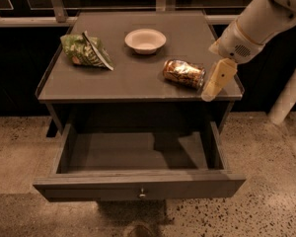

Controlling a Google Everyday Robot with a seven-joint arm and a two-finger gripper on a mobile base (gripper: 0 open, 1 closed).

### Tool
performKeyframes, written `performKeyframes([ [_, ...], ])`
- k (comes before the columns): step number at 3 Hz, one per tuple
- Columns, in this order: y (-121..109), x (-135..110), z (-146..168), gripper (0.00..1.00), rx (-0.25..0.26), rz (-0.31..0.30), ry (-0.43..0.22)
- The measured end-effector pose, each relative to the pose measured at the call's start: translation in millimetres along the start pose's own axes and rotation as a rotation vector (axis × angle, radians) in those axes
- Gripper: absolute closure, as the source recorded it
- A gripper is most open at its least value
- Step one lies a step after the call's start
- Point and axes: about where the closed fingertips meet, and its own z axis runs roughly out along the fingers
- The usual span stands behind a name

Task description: Place orange can into top drawer

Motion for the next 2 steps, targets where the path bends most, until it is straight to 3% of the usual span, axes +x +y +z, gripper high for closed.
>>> performKeyframes([
  [2, -46, 12, 15, 0.0, 0.042, 0.087, -0.113],
])
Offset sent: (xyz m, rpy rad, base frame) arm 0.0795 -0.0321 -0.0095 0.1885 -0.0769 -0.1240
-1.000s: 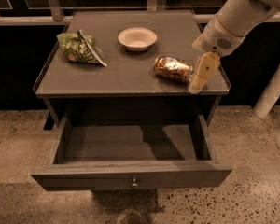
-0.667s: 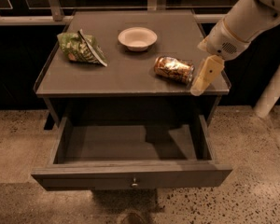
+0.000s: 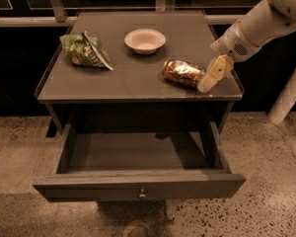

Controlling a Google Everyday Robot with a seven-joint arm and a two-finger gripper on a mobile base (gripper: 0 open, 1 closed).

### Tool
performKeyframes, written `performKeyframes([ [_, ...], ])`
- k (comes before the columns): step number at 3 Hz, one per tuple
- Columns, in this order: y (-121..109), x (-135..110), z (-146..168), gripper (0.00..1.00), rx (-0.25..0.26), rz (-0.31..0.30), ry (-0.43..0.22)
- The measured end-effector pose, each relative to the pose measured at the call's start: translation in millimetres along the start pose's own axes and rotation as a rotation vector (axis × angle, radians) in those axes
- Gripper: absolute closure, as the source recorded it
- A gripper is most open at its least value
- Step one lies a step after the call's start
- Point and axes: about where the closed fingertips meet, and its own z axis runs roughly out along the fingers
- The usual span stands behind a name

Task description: Place orange can into top drawer

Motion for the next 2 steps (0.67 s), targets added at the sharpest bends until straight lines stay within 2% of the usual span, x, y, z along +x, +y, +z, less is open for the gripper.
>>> performKeyframes([
  [2, -40, -13, 24, 0.0, -0.012, 0.027, -0.072],
])
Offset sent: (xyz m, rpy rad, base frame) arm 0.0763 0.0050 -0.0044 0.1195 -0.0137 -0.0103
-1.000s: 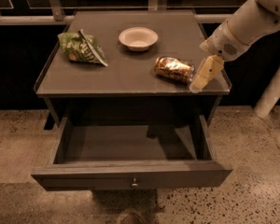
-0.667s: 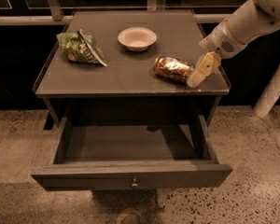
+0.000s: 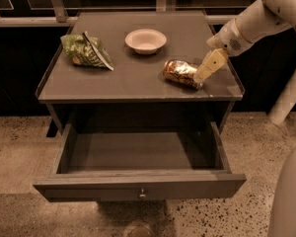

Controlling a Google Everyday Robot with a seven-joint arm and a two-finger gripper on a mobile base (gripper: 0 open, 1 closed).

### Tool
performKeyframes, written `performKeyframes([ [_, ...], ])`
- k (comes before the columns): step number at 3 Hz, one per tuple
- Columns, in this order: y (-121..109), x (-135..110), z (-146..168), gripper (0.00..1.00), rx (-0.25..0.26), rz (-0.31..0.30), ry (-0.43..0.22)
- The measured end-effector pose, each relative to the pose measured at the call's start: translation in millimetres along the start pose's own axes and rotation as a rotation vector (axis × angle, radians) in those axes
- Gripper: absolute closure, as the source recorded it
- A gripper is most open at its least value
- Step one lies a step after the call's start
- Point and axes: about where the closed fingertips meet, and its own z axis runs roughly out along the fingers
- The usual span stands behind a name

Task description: Place orange can into top drawer

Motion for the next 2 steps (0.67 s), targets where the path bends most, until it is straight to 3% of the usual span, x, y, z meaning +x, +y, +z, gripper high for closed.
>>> performKeyframes([
  [2, -11, 6, 32, 0.0, -0.053, 0.071, -0.058],
])
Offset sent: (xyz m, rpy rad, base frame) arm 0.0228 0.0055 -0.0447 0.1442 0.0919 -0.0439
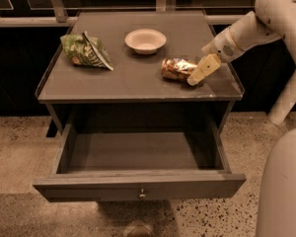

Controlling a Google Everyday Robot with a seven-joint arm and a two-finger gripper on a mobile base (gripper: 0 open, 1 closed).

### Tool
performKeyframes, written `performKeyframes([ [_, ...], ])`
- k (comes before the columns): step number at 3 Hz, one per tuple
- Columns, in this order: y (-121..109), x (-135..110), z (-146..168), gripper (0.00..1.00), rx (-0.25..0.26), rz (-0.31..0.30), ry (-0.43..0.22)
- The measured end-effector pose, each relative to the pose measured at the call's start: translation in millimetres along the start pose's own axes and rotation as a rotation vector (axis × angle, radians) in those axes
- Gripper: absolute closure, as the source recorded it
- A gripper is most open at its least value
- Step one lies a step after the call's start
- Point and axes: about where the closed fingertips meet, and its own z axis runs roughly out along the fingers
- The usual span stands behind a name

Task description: Place orange can into top drawer

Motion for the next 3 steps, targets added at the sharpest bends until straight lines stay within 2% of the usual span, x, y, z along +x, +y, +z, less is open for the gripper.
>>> performKeyframes([
  [1, -0.2, 1.1, 2.4, 0.15, -0.004, 0.005, -0.002],
  [3, -0.1, 1.1, 2.5, 0.62, -0.005, 0.005, -0.002],
])
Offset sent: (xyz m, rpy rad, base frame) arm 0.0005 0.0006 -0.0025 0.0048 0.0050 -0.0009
